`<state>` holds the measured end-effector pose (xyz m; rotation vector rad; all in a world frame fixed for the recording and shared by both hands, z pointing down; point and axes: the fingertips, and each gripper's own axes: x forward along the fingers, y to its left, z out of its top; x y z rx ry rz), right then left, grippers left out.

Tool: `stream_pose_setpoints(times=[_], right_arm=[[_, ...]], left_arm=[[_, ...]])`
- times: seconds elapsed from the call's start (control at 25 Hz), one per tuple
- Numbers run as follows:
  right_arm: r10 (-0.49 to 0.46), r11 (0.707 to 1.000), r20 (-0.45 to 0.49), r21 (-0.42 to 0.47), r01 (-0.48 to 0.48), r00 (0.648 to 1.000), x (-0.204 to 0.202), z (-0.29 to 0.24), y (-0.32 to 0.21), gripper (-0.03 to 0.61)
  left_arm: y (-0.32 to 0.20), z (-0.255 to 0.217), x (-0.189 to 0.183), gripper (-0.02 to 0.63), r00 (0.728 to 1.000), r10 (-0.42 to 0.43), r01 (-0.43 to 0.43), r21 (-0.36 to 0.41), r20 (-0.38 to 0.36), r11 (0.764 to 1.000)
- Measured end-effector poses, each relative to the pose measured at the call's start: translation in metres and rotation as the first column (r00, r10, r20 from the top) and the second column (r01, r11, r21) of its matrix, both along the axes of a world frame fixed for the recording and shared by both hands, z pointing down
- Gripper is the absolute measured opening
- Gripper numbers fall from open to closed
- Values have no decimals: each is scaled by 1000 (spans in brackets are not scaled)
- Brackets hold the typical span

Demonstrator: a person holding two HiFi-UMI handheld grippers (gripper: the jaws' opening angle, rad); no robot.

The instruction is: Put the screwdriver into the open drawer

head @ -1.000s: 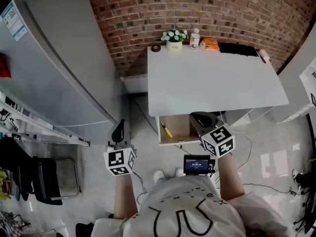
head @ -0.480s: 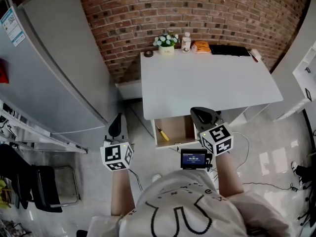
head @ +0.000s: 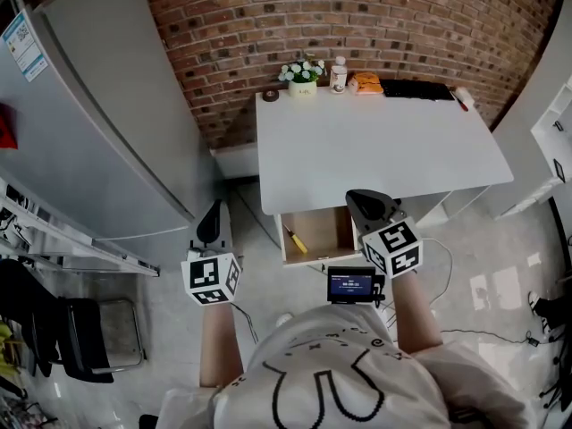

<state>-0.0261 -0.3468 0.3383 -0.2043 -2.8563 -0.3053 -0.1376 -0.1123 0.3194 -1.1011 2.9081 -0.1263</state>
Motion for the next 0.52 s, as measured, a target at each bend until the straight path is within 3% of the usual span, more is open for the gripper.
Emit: stream_pose_setpoints(times=[0.52], right_arm=[[0,1000,-11,10,0,1000,-4,5,-7,19]], left_arm=[[-10,4,-4,12,1000,5,-5,7,-10,1000]])
